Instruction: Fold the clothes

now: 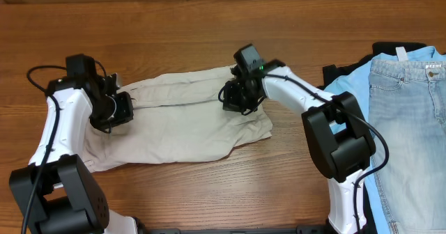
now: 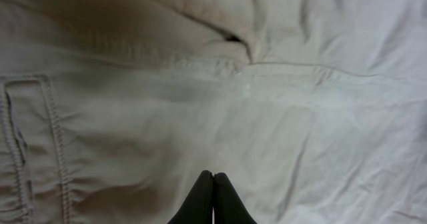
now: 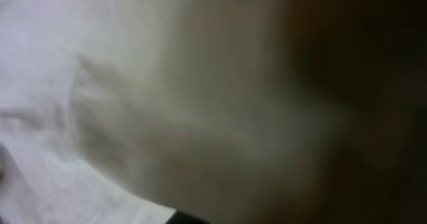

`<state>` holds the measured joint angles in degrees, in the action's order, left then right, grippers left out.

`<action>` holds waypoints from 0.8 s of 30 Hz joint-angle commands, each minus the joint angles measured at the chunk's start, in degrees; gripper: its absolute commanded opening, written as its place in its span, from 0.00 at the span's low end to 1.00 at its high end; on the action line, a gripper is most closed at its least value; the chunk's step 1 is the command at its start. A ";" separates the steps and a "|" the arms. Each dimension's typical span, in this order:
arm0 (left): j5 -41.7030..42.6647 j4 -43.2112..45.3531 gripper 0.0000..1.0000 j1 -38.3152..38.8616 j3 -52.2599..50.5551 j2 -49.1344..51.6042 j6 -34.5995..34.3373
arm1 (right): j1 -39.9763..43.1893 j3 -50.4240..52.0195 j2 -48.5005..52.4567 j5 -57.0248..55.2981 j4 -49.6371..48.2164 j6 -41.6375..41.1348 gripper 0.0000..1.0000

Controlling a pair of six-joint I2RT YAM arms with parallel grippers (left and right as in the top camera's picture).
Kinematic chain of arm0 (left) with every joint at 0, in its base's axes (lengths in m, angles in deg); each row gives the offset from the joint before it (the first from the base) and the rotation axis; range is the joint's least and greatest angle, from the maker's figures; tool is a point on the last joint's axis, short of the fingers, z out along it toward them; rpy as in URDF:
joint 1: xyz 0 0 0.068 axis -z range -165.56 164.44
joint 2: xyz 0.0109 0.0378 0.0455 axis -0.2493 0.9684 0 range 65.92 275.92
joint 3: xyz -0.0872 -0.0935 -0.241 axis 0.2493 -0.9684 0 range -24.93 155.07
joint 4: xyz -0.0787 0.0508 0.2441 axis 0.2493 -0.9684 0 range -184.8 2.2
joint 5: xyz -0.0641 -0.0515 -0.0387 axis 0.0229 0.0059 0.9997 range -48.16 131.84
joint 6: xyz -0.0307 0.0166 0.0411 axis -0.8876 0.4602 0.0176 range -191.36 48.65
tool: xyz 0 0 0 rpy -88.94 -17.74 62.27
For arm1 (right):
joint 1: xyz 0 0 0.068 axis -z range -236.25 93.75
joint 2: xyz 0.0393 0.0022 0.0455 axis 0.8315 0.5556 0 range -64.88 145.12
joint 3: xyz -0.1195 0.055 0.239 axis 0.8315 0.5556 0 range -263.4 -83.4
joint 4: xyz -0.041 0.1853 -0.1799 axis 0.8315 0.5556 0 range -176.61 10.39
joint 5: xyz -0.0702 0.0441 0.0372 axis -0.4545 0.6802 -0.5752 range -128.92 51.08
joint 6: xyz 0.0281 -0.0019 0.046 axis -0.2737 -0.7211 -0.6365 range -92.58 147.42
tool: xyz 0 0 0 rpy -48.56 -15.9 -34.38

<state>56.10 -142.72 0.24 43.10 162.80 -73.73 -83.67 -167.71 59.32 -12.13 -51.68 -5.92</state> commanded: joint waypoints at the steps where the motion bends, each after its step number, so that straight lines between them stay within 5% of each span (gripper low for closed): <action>1: -0.48 1.46 0.04 0.46 -2.34 0.52 0.24 | 1.33 0.94 -0.72 1.36 -11.23 -3.39 0.04; 3: -0.57 2.29 0.06 0.46 -3.06 0.52 0.26 | 2.73 -0.35 -1.11 2.91 -19.80 3.15 0.04; 6: -0.70 2.43 0.12 0.46 -3.26 0.52 0.28 | 5.40 -5.16 -1.86 4.09 -19.23 3.93 0.04; 11: 1.33 3.58 0.17 0.74 -3.28 0.52 1.25 | 8.61 -13.29 -2.38 5.53 -2.97 11.15 0.04; 14: 4.52 6.54 0.04 2.62 -3.28 0.52 3.23 | 8.87 -17.20 -2.38 5.49 13.33 17.27 0.05; 19: 5.29 10.71 0.04 7.23 -3.28 0.81 4.04 | 6.25 -15.47 -1.70 5.44 21.20 16.81 0.04; 24: 3.50 13.73 0.04 13.03 -3.28 4.00 6.23 | 1.70 -9.09 -0.46 2.19 12.94 7.74 0.04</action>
<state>59.90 -130.15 10.34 40.24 163.45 -70.08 -79.47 -180.43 58.60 -8.28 -34.34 6.97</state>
